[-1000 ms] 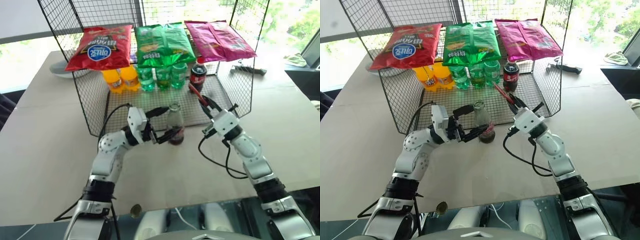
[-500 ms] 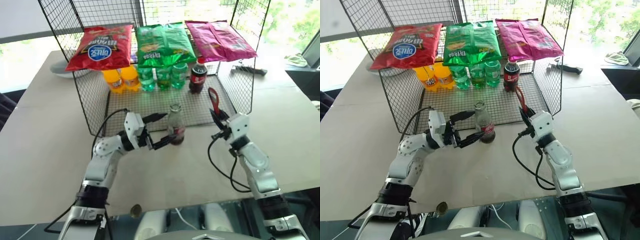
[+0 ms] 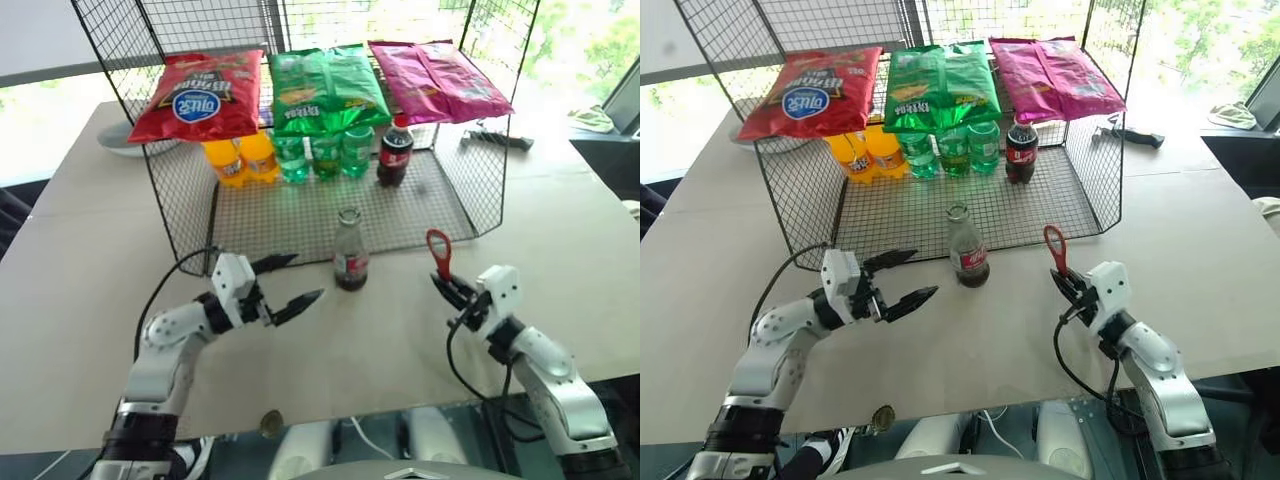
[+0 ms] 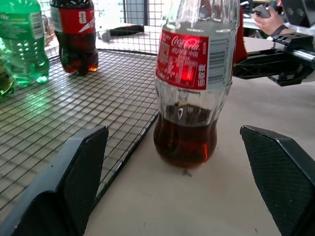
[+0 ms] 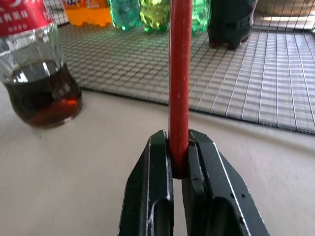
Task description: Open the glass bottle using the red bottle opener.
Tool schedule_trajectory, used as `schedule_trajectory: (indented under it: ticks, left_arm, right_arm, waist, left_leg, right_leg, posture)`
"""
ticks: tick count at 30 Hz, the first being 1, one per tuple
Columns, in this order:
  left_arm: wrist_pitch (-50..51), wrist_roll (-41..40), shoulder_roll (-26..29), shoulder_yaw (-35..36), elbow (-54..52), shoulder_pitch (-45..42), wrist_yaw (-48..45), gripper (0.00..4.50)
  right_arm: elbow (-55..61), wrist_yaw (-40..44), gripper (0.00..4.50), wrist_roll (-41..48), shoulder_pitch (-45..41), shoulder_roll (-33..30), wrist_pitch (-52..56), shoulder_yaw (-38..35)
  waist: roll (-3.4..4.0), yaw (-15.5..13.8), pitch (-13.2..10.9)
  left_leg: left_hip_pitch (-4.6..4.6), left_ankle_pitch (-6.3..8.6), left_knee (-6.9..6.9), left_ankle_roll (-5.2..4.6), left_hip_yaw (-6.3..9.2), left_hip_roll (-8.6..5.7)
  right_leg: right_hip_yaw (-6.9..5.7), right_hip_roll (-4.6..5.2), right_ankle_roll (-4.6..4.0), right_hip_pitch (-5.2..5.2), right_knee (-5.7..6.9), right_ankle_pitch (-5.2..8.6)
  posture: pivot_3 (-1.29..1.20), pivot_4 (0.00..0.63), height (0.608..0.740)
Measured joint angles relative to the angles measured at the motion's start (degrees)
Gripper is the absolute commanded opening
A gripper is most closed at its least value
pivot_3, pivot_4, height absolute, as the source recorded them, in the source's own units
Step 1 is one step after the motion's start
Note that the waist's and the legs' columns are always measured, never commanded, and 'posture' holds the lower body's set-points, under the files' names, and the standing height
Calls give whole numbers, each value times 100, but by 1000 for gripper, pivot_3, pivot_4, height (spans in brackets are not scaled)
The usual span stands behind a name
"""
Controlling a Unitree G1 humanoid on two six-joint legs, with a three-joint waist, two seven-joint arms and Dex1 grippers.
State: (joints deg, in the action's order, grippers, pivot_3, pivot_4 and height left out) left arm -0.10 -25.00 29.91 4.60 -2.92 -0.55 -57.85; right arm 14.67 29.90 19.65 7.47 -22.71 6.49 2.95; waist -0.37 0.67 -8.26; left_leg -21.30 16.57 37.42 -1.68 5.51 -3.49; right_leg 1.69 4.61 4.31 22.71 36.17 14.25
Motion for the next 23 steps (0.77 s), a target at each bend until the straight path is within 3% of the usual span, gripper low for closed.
schedule_trajectory:
  ticks: [5, 8, 9, 18, 23]
  left_arm:
    - [281, -2, 85, 216, -427, 783, 280, 4500]
    - [444, -1, 136, 357, -690, 1319, 416, 4500]
    - [478, 7, 138, 397, -751, 1409, 473, 4500]
    - [366, 355, 199, 958, -990, 2146, 1139, 4500]
    - [247, 409, 252, 1088, -866, 2215, 1139, 4500]
  right_arm:
    - [117, 188, 2568, 74, 188, -276, 207, -239]
    - [98, 340, 4135, 119, 234, -401, 153, -574]
    - [85, 413, 4406, 145, 244, -431, 121, -640]
    - [-1259, 2230, 4406, 522, 565, -1503, -836, -1754]
    - [-1927, 2837, 4406, 564, 463, -1610, -1224, -1866]
  waist:
    - [0, 4, 0]
    - [0, -12, 0]
    - [-1, -28, 0]
    - [0, -72, 0]
    - [1, -66, 1]
  left_leg:
    - [0, 2, -1, -3, -3, 0]
    - [0, 8, -2, -12, -1, 1]
    - [0, 12, -2, -20, 2, 1]
    - [9, 14, -2, -24, -3, 1]
    - [14, 15, -2, -24, -5, 5]
  right_leg:
    - [2, 8, 0, -1, -3, 0]
    - [-3, 29, 0, -2, -3, 0]
    - [-9, 30, 0, -5, -3, 0]
    - [-10, 32, 1, -19, -9, 0]
    - [-10, 32, 1, -25, -9, -1]
  posture:
    - [0, 150, 740]
    - [0, 150, 740]
    - [0, 150, 740]
    - [0, 150, 740]
    - [0, 150, 740]
